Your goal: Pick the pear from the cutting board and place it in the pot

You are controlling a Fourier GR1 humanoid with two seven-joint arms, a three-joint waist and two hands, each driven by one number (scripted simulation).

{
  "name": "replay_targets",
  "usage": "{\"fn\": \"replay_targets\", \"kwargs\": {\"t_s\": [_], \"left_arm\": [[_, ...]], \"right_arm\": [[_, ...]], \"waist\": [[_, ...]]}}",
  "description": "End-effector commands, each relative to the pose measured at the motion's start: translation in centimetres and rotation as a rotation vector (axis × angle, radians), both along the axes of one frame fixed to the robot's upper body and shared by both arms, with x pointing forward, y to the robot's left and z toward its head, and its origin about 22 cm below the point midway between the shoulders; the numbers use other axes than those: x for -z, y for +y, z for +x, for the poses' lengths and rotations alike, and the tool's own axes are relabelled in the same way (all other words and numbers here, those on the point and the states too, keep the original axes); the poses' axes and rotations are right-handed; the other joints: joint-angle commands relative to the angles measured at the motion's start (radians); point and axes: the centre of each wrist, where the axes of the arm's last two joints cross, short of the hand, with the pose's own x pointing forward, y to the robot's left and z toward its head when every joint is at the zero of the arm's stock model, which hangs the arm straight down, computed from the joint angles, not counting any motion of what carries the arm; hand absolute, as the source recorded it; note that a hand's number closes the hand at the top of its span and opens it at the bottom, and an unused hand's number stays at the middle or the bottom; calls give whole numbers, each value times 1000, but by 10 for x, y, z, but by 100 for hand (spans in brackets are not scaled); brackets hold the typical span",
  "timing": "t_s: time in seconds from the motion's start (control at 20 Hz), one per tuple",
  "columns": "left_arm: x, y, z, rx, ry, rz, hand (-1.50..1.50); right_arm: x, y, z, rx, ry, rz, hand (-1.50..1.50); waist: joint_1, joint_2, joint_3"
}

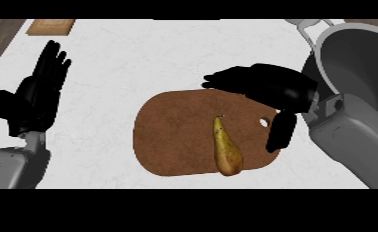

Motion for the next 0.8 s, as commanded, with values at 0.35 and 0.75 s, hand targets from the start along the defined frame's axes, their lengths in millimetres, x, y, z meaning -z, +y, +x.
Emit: {"fn": "replay_targets", "kwargs": {"t_s": [0.35, 0.75], "left_arm": [[-17, -13, -8, 11, -3, -4, 0], [-11, 1, 2, -8, -13, 9, 0]], "right_arm": [[9, 58, -50, 28, 62, -177, -150], [49, 56, -65, 59, 45, -289, -150]], "waist": [[0, 5, 2], [-1, 7, 2]]}}
